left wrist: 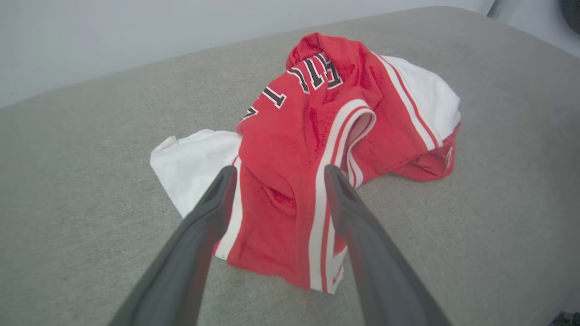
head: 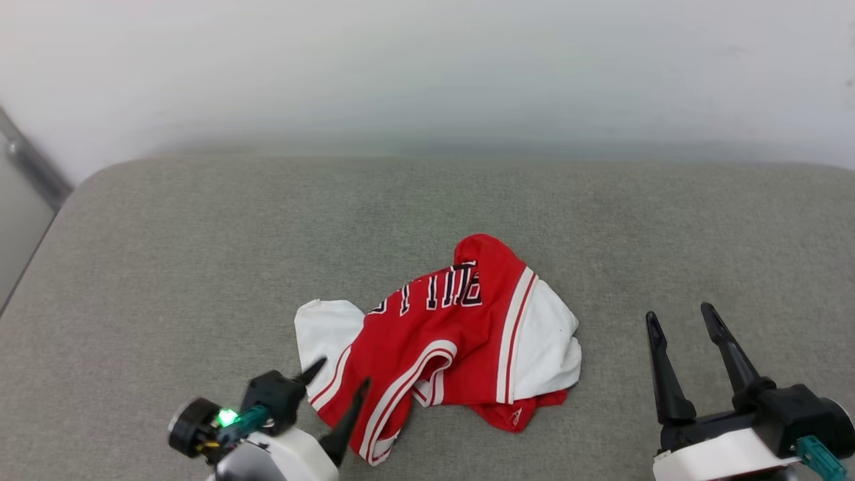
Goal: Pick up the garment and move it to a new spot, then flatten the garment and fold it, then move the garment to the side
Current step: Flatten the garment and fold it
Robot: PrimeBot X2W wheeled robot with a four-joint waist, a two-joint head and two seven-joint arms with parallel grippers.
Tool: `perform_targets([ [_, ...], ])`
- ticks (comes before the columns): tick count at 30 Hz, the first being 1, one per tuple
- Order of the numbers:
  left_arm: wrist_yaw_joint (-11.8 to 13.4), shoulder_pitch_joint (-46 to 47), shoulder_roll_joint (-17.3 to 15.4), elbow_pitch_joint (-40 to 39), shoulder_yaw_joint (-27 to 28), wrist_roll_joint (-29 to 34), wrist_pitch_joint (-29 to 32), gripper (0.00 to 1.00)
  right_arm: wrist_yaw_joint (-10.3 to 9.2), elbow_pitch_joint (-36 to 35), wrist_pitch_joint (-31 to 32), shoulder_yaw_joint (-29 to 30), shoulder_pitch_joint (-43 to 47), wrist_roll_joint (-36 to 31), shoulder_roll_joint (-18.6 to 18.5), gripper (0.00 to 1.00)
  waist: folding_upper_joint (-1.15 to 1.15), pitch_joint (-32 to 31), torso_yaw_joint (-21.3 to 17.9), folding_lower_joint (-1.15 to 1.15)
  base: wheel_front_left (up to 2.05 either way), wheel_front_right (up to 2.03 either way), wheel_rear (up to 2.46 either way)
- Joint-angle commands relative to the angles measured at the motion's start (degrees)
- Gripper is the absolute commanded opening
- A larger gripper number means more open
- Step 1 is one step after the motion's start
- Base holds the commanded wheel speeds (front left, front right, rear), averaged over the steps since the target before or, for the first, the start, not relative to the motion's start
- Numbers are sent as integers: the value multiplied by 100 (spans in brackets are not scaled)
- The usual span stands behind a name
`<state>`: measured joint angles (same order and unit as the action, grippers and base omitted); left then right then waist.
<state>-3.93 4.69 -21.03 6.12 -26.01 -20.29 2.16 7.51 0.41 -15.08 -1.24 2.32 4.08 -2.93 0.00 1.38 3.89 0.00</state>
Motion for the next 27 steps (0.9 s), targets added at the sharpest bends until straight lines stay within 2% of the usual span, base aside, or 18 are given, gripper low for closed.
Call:
perform_targets([
  [1, 42, -41, -36, -78, 36, 46, -87, 100, -4, -1, -13, 12, 54, -15, 10, 100, 0, -61, 63, 0, 0, 0, 0],
  [7, 597, -98, -80, -646, 546, 392, -1422, 100, -4, -9, -13, 101, 109, -117, 9, 100, 0, -94, 153, 0, 0, 0, 0],
  [11, 915, -222, 128, -823, 813, 528, -1707, 100, -4, 16, -11, 137, 132, -182, 9, 100, 0, -66, 182, 0, 0, 0, 0],
  [15, 890, -317, 259, -916, 974, 673, -1742, 100, -4, -33, 359, 225, 35, -305, 10, 100, 0, 18, 240, 0, 0, 0, 0],
  [18, 801, -310, 342, -946, 1018, 805, -1745, 100, -4, -173, 1099, 168, -151, -391, 10, 100, 0, 120, 305, 0, 0, 0, 0],
  [21, 727, -264, 456, -965, 1088, 886, -1741, 100, -5, -293, 2213, 91, -358, -260, -138, 100, 0, 243, 394, 0, 0, 0, 0],
  [27, 493, -114, 707, -900, 1190, 917, -1741, 100, -5, -490, 4738, -303, -912, 417, -934, 100, 0, 554, 622, 0, 0, 0, 0],
])
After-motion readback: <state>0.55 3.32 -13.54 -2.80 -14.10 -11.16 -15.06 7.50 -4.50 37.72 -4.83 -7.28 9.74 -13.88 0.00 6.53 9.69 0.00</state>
